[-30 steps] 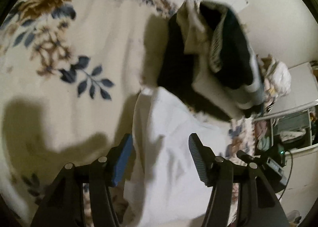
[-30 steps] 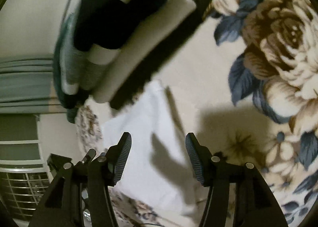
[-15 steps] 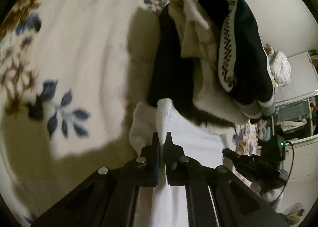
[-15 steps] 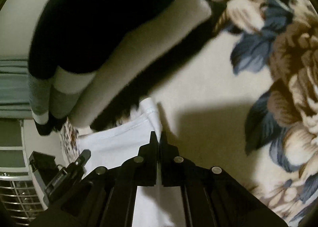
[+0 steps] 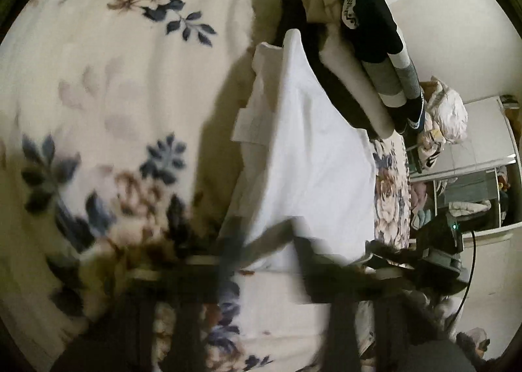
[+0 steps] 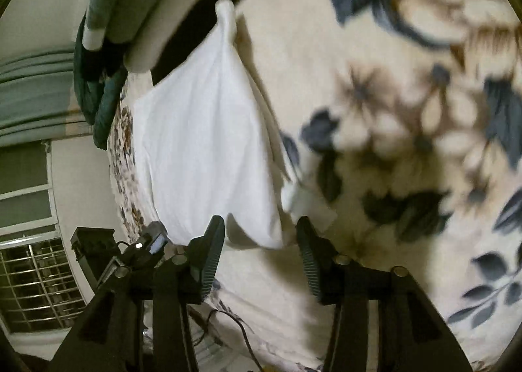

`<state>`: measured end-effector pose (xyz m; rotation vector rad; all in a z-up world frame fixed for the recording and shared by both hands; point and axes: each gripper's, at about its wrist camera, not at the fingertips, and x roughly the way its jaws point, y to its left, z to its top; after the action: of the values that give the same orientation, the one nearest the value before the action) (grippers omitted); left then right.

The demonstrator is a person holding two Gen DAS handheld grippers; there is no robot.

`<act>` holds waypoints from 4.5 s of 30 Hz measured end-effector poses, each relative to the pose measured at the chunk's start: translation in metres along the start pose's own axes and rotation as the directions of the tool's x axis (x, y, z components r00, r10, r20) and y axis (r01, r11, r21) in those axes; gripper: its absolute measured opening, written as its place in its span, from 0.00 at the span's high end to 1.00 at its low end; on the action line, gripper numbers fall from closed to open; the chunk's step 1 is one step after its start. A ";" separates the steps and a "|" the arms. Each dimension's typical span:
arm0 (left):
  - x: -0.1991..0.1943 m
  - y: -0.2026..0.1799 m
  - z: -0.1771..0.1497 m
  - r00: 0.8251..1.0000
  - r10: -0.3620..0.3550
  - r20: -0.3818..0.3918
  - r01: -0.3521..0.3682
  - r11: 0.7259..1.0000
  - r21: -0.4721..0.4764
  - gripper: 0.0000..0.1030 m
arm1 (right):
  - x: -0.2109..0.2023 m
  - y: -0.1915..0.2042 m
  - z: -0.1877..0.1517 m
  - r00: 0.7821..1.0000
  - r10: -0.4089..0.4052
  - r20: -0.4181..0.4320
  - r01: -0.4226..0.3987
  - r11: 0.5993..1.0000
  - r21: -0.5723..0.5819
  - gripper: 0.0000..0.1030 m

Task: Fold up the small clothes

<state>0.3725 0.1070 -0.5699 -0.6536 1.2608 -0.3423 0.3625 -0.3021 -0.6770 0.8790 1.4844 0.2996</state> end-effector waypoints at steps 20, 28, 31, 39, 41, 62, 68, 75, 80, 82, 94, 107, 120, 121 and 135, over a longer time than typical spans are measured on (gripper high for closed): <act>-0.001 0.009 0.059 0.997 -0.044 0.060 0.047 0.997 -0.057 0.63 | -0.023 0.006 0.027 0.990 -0.068 0.122 0.067 0.998 0.007 0.51; 0.054 -0.024 0.117 1.000 0.017 0.017 -0.018 0.996 0.091 0.95 | -0.010 0.016 0.110 0.973 -0.025 0.229 0.013 0.999 0.052 0.51; 0.053 -0.027 0.125 1.000 0.010 0.012 -0.011 0.994 0.108 0.96 | 0.003 0.023 0.127 0.967 -0.029 0.255 0.018 0.999 0.046 0.98; 0.048 -0.005 0.130 0.999 -0.021 -0.036 0.023 0.998 0.059 0.92 | 0.009 0.030 0.135 0.966 -0.111 0.233 0.098 0.993 0.067 0.98; 0.036 -0.005 0.123 0.998 -0.045 -0.040 0.046 0.998 0.036 0.92 | 0.000 0.027 0.128 0.974 -0.097 0.204 0.080 0.993 0.091 0.88; -0.014 0.013 -0.011 0.998 -0.062 0.006 0.062 0.998 0.001 0.98 | 0.013 -0.022 -0.030 0.992 0.033 0.125 -0.049 0.991 0.125 0.95; -0.018 0.022 -0.015 0.999 -0.040 -0.032 0.040 0.999 -0.001 0.97 | 0.002 -0.017 -0.027 0.991 -0.044 0.127 0.028 0.992 0.124 0.96; -0.031 0.029 0.002 0.992 -0.128 -0.014 0.127 0.990 -0.069 0.58 | -0.001 -0.012 -0.009 0.995 -0.028 0.097 0.019 0.995 0.093 0.29; 0.003 0.045 0.035 0.967 -0.255 0.009 0.252 0.950 -0.184 0.50 | 0.005 -0.035 0.021 0.994 0.078 0.082 -0.087 0.990 0.107 0.27; 0.023 0.047 0.045 0.955 -0.296 -0.014 0.286 0.934 -0.214 0.50 | 0.019 -0.039 0.033 0.989 0.136 0.055 -0.141 0.983 0.114 0.26; 0.042 0.001 0.063 0.982 -0.189 -0.026 0.186 0.977 -0.102 0.85 | 0.075 0.005 0.044 0.976 0.210 -0.065 -0.209 0.978 0.028 0.88; -0.059 -0.107 0.073 0.995 -0.093 -0.021 0.095 0.991 0.093 0.86 | -0.051 0.086 -0.003 0.986 0.159 0.042 -0.157 0.986 -0.059 0.90; -0.053 -0.231 0.204 0.990 -0.030 0.135 -0.002 0.973 0.230 0.85 | -0.184 0.195 0.116 0.968 0.175 0.178 -0.136 0.968 -0.209 0.90; -0.043 -0.236 0.213 0.989 -0.010 0.146 -0.026 0.970 0.241 0.85 | -0.183 0.198 0.130 0.968 0.172 0.182 -0.132 0.968 -0.212 0.90; 0.044 -0.240 0.268 0.969 0.169 0.180 -0.213 0.940 0.268 0.77 | -0.130 0.173 0.262 0.988 0.030 0.152 0.002 0.979 -0.206 0.89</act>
<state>0.6665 -0.0327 -0.4107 -0.3007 1.0896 -0.2986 0.6496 -0.3582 -0.5042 0.7304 1.2786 0.3799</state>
